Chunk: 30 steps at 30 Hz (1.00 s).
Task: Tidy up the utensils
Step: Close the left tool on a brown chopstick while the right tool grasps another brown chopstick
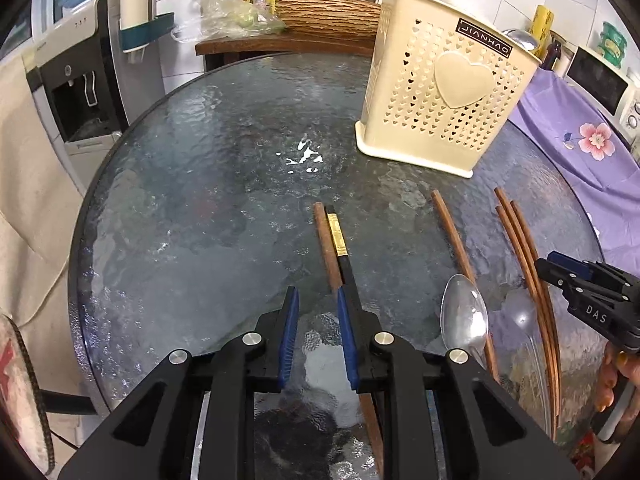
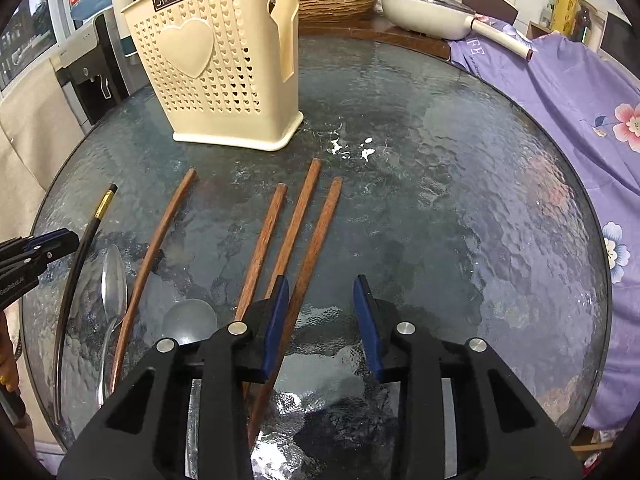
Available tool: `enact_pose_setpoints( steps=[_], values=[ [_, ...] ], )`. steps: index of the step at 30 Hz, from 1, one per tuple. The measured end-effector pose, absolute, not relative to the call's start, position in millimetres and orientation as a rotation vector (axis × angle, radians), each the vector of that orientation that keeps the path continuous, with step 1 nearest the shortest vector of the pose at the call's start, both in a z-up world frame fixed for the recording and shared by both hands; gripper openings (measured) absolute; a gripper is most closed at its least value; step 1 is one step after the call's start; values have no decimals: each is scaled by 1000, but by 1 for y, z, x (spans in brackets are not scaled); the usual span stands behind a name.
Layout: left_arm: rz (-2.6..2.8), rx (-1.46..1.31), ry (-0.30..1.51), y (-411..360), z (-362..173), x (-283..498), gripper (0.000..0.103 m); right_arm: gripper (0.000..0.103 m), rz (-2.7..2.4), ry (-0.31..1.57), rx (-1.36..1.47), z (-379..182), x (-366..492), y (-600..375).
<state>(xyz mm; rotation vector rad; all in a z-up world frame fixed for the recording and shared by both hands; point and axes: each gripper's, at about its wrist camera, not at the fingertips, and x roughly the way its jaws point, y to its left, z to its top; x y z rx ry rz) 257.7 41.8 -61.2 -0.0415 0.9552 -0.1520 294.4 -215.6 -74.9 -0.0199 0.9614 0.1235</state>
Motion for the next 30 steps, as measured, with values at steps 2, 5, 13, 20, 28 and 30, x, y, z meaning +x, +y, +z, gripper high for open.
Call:
enact_pose_setpoints(
  steps=[2,5,13,20,28,30],
  values=[
    [-159,-45,958,41,-62,257,19,34,113,959,-38,-75,295,-214],
    [-173,-36,953,37,-61,255,19,34,113,960,-37,-75,295,-214],
    [-154,-34,956,40,-63,256,19,34,107,961,-38,-76,294,-217],
    [-146,-3,967,33,-66,266,19,34,103,963,-41,-76,298,-220],
    [-125,42,985,19,-66,288,19,29,72,983,-24,-75,318,-218],
    [-118,45,991,18,-66,292,19,28,59,991,-11,-74,323,-218]
  ],
)
